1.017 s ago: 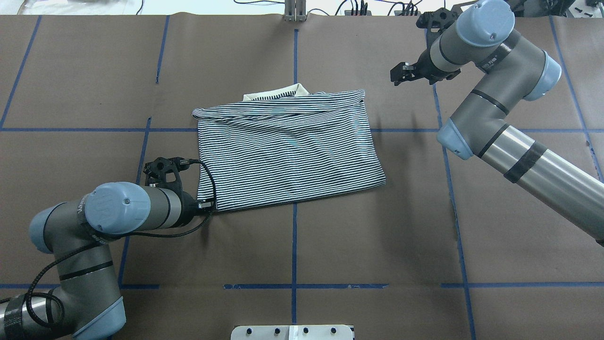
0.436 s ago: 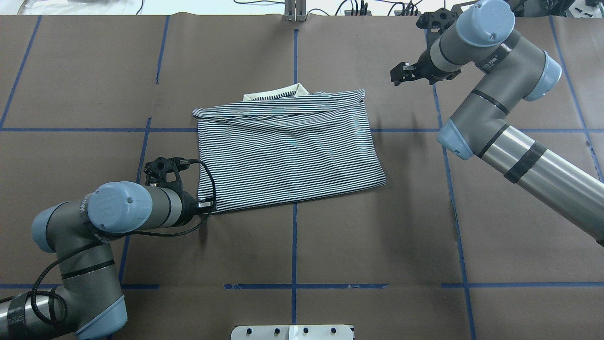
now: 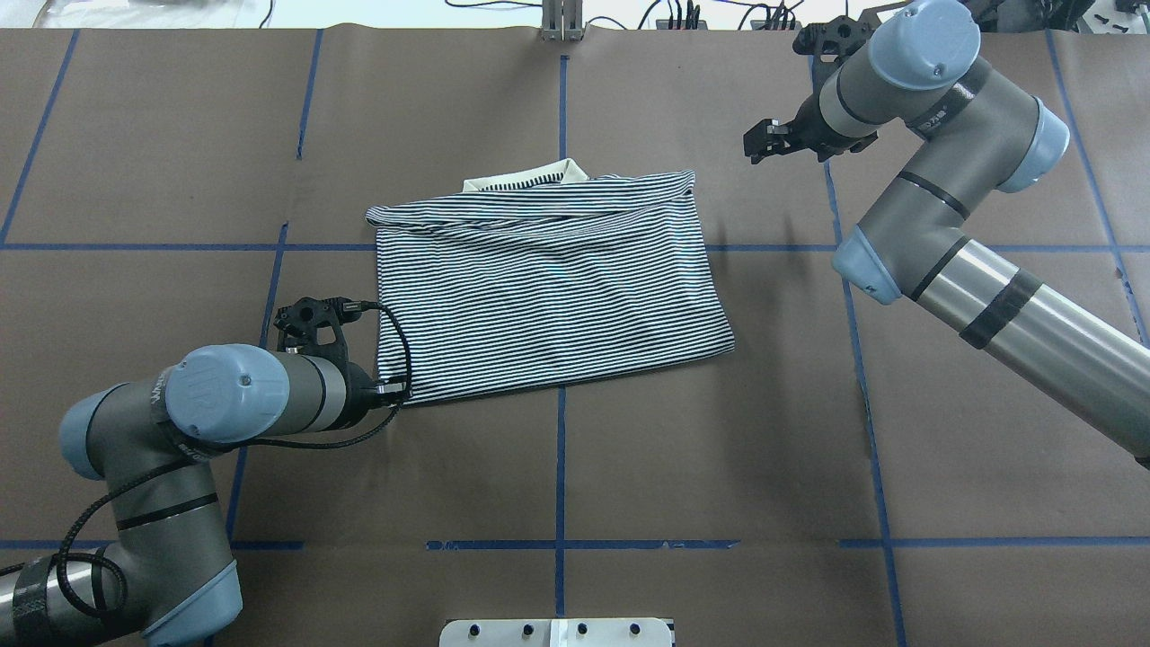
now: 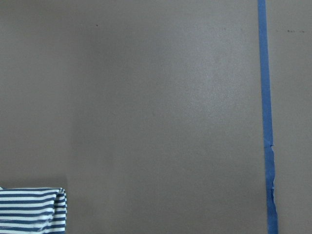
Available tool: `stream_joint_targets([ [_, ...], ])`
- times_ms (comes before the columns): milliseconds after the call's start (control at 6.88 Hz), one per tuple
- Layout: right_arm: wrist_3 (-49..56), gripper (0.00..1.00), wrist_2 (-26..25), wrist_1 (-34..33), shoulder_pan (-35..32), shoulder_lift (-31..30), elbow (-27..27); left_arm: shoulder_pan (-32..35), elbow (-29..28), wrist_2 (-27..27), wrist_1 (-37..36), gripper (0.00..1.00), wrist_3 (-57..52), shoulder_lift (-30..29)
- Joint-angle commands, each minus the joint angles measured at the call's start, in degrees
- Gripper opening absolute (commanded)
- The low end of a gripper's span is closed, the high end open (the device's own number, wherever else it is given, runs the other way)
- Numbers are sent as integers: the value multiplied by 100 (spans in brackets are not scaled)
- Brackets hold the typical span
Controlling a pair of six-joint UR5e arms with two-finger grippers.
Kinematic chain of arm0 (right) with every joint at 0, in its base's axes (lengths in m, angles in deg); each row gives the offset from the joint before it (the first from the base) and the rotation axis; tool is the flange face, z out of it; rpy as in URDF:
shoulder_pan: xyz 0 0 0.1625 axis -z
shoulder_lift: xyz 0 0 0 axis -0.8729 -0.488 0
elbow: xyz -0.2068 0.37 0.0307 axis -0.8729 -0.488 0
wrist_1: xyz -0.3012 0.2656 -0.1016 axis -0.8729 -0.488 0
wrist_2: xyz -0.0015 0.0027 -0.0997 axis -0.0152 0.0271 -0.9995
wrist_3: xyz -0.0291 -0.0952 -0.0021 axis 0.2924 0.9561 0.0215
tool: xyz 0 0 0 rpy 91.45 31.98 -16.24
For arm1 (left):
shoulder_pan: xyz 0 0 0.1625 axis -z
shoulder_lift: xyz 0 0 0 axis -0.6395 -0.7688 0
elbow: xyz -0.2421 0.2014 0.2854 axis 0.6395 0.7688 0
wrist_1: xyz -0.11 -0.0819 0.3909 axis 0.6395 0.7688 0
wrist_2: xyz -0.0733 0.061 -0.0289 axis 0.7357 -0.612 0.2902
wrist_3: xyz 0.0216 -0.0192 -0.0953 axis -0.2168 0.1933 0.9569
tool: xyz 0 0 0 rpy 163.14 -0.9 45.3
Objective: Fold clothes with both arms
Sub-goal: 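Drag the shirt edge with the left gripper away from the robot, rotating it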
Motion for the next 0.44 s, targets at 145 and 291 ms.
stream_joint_targets([
  [145,-7,100,0,1,7,-3,0,522,-61,-3,-25,0,-823,16],
  [291,-7,100,0,1,7,6,-9,934,-367,-3,-7,0,-1305,-10],
])
